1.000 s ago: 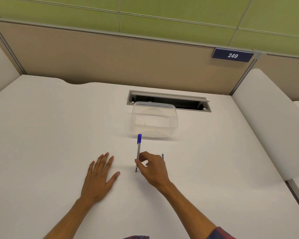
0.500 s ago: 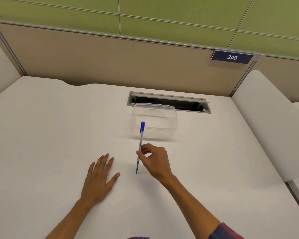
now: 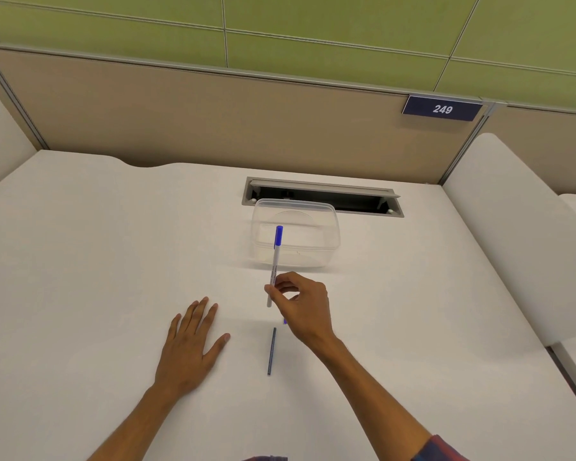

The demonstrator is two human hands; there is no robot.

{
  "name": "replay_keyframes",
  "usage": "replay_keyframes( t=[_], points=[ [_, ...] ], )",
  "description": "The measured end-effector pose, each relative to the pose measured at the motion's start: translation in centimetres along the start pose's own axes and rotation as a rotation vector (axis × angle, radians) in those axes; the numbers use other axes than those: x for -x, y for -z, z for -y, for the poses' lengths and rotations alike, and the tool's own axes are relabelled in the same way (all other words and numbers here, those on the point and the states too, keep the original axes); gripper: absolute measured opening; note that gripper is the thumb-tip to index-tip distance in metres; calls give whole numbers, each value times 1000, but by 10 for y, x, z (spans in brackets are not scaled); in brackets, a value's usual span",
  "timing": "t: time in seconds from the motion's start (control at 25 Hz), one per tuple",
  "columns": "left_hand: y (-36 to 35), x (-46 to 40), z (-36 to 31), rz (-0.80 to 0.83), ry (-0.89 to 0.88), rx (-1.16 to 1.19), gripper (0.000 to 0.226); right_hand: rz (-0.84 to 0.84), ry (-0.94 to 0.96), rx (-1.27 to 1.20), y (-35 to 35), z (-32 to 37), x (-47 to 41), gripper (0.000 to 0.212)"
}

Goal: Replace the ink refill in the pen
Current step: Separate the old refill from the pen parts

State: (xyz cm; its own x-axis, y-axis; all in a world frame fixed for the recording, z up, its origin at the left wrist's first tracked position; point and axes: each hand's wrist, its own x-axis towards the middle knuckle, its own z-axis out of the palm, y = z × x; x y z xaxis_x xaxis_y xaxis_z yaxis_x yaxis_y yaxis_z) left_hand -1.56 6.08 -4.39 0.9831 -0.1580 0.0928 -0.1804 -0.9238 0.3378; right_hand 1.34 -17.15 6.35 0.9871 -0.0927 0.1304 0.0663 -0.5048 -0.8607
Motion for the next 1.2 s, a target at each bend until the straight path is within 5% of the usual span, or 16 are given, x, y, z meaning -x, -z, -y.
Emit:
replay_keyframes(
  t=[0.48,0.8,1.04,1.2],
  points=[
    [3,-8,-2,24,49,78,93,3,-110,21,12,-1,8,12],
    [39,-9,-51,-300,-7,250,53,20,-169,-177,24,-6,28,5],
    [52,-19,-74,-230,-314,233,39,163,-175,-305,28,-11,33,1],
    [51,-21,-73,-167,-371,238,36,226,-162,-338,27,-9,36,6]
  ],
)
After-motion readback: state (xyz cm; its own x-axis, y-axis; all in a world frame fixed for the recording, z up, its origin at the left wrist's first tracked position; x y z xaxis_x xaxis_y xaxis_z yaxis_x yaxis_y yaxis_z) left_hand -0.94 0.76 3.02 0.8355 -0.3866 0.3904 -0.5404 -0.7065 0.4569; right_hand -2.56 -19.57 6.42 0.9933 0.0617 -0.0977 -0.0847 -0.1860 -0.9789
